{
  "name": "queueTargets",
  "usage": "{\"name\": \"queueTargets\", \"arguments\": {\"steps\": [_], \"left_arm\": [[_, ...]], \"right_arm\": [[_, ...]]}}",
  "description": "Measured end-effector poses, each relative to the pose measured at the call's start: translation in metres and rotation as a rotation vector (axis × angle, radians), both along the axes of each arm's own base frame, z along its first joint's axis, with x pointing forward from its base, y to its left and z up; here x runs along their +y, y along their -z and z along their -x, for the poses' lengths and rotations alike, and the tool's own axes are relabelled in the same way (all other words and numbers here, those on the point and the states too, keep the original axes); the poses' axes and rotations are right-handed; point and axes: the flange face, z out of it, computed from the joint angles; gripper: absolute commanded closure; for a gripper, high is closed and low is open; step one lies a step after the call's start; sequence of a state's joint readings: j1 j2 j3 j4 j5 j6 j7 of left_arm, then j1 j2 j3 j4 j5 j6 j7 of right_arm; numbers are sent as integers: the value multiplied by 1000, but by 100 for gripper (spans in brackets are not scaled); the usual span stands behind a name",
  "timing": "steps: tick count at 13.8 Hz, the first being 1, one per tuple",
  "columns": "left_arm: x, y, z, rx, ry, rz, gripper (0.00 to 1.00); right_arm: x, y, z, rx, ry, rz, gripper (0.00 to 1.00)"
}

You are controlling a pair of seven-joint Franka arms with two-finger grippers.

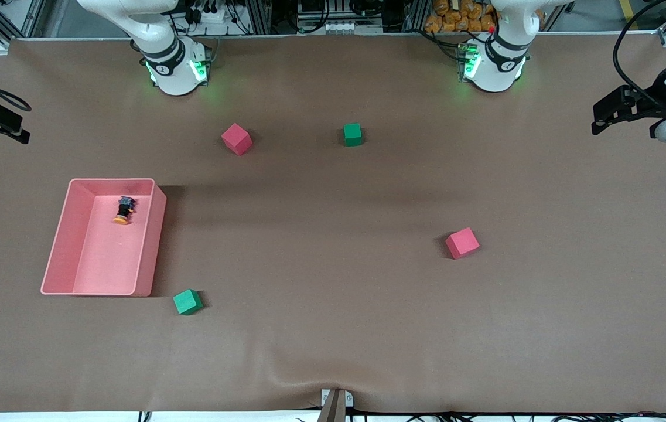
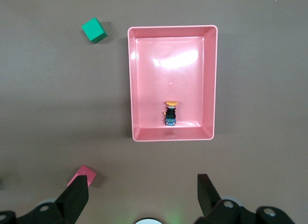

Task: Place and upright button with both arms
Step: 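Move the right gripper toward the pink tray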

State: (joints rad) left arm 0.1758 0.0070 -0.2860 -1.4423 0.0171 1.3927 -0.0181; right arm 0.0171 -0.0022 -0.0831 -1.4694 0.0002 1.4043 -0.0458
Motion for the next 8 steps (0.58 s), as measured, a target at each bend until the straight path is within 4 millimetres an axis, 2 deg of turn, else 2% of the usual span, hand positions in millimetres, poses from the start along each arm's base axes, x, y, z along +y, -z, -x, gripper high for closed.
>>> {"name": "queueTargets", "arguments": {"steps": [8], "left_arm": [[9, 0, -1, -1, -16, -11, 0]], "right_arm": [[0, 0, -4, -28, -4, 17, 0]]}}
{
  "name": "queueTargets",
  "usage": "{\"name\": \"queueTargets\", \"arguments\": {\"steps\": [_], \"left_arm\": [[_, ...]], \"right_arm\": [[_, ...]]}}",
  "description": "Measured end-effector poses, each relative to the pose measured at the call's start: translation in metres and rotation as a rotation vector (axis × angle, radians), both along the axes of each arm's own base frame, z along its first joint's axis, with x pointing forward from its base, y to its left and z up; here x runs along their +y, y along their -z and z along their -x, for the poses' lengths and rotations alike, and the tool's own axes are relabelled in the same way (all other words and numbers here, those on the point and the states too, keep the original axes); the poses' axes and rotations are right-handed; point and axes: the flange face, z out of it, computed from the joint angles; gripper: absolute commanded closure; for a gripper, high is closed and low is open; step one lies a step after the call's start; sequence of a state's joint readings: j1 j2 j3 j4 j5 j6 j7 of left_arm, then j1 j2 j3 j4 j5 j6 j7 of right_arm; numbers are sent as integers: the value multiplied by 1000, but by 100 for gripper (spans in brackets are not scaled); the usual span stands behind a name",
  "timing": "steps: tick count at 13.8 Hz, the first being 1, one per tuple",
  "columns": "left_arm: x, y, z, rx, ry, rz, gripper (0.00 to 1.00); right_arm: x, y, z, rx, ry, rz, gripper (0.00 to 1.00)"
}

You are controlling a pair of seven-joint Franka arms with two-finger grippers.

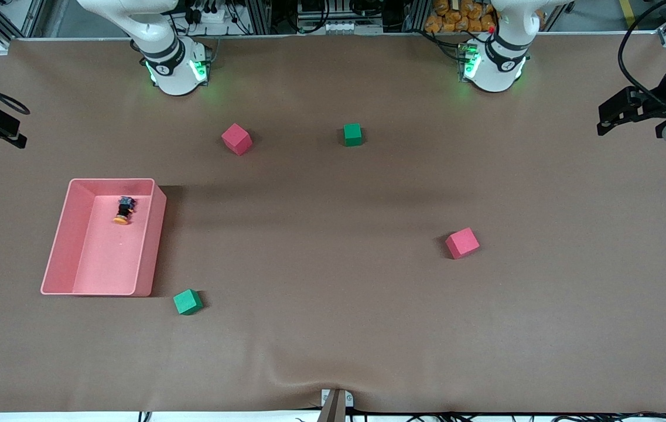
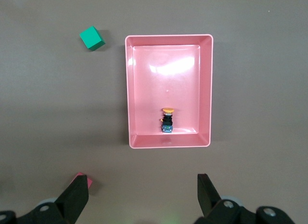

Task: Place and upright button with both arms
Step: 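Move the right gripper toward the pink tray, then lower the right gripper into the tray over the yellow button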

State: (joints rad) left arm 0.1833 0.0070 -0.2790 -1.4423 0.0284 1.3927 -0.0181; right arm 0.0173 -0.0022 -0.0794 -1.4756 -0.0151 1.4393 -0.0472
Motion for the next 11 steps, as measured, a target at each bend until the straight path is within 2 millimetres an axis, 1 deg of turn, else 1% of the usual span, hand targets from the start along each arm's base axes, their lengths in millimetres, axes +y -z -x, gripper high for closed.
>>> {"name": "queueTargets", "arguments": {"steps": [3, 4, 5, 7, 8, 10, 11], "left_arm": [[2, 0, 0, 0, -4, 0, 0], [2, 0, 0, 0, -4, 0, 0], [2, 0, 0, 0, -4, 0, 0], [2, 1, 0, 5, -4, -1, 0], [2, 2, 0, 7, -3, -1, 0], [1, 3, 0, 9, -2, -1, 0], [1, 3, 0, 10, -1, -1, 0]], "right_arm": [[4, 7, -1, 13, -7, -1, 0], [3, 16, -4, 24, -6, -1, 0], [3, 30, -8, 34, -6, -1, 0], [3, 75, -17, 49, -7, -1, 0], [2, 101, -21, 57, -8, -1, 0], [2, 153, -23, 70, -9, -1, 0], [2, 175, -22, 69, -10, -1, 0]]}}
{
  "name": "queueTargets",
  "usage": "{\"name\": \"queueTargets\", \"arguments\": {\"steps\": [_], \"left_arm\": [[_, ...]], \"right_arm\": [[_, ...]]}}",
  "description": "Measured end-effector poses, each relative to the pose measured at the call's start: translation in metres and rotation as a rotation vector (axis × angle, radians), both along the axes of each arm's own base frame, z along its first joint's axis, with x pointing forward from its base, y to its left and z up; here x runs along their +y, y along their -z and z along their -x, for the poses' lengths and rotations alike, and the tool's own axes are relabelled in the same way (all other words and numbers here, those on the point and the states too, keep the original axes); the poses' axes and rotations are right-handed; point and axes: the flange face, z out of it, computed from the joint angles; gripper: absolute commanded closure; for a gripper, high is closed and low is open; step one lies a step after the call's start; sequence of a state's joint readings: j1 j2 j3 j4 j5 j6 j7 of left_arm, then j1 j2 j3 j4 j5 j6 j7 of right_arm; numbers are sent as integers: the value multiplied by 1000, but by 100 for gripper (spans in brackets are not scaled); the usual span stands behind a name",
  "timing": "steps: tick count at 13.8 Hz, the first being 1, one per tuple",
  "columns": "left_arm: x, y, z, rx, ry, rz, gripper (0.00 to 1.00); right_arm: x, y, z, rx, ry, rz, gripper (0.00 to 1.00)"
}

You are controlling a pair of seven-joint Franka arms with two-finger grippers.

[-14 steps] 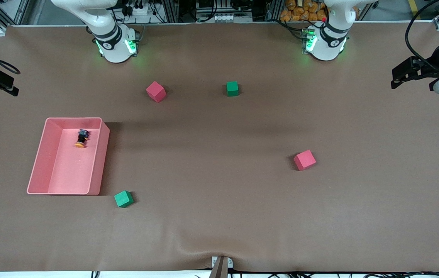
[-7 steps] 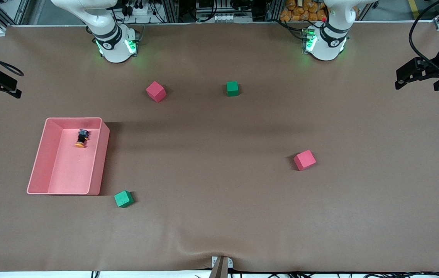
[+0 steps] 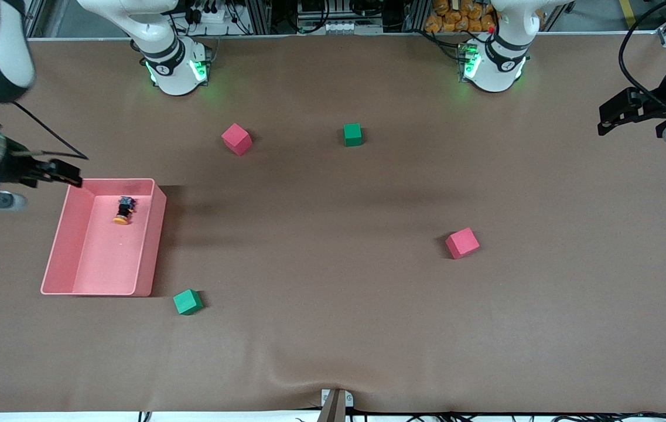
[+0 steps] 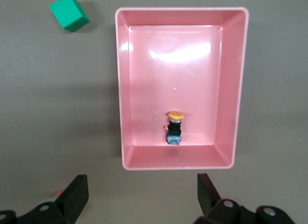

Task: Place and upright button with both arms
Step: 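Lower the right gripper into the tray over the yellow button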

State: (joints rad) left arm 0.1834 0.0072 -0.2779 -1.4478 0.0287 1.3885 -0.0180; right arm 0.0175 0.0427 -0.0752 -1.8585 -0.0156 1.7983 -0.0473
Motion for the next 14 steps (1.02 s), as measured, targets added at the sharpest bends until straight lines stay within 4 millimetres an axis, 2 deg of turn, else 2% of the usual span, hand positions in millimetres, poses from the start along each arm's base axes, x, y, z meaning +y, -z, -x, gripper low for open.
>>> {"name": "queueTargets", "arguments": {"steps": [3, 8, 12, 14], "left_arm": [[0, 0, 0, 0, 0, 0, 0], [0, 0, 0, 1, 0, 0, 0], [1, 0, 0, 0, -1, 0, 0], [2, 0, 0, 0, -2, 0, 0]], "right_arm": [[-3, 43, 4, -22, -20, -1, 0], [-33, 89, 0, -6, -80, -8, 0], [-33, 142, 3, -36, -105, -4, 0], [-32, 159, 9, -37, -108, -4, 0]]}}
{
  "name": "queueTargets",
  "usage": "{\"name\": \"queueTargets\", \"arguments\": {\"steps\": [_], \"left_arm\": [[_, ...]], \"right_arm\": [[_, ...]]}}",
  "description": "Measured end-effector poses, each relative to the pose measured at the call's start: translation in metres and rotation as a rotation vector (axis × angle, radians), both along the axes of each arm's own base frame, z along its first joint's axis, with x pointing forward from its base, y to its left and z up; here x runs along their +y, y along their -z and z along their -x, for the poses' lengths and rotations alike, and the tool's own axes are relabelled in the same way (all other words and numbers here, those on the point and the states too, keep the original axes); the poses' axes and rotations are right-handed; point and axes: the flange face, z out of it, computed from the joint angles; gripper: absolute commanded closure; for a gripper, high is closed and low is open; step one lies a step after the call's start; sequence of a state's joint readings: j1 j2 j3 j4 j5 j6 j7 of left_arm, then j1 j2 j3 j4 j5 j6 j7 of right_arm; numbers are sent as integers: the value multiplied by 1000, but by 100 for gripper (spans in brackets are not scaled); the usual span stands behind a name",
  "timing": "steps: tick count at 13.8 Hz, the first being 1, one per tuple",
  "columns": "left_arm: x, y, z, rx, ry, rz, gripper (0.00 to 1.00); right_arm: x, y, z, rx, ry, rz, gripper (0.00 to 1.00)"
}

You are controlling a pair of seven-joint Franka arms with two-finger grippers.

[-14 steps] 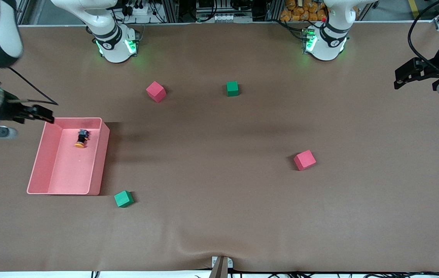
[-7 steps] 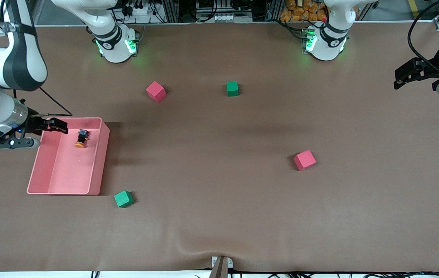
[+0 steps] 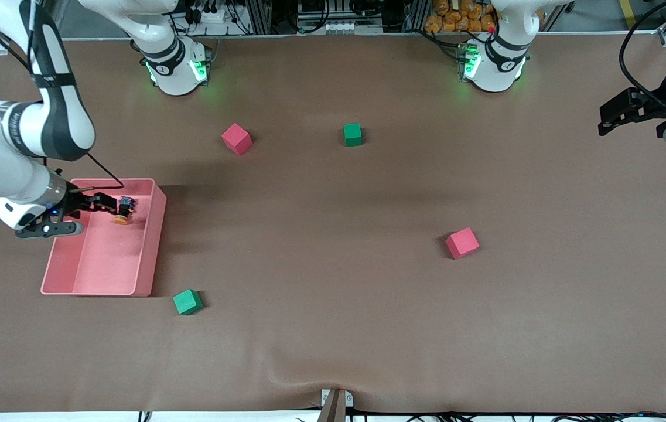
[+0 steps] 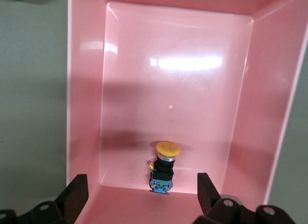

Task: Place and upright button with both arms
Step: 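Lower the right gripper into the tray over the yellow button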

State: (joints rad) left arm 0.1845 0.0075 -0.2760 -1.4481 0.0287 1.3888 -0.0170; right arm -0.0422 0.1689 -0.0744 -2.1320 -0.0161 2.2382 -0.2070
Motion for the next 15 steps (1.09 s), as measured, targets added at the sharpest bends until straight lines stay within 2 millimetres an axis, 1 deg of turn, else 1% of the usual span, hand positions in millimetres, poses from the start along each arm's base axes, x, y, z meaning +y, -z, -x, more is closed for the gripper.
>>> {"name": "queueTargets", "arguments": {"steps": [4, 7, 12, 15], "left_arm": [[1, 1, -1, 2, -3, 0, 0], [2, 3, -2, 4, -2, 1, 0], [-2, 7, -5, 9, 7, 3, 0], [-5, 10, -6, 14, 14, 4, 0]], "right_arm": [[2, 3, 2, 4, -6, -1, 0], [3, 9, 4, 17, -21, -3, 0], [5, 25, 2, 25, -49, -4, 0], [14, 33, 0, 32, -94, -7, 0]]}}
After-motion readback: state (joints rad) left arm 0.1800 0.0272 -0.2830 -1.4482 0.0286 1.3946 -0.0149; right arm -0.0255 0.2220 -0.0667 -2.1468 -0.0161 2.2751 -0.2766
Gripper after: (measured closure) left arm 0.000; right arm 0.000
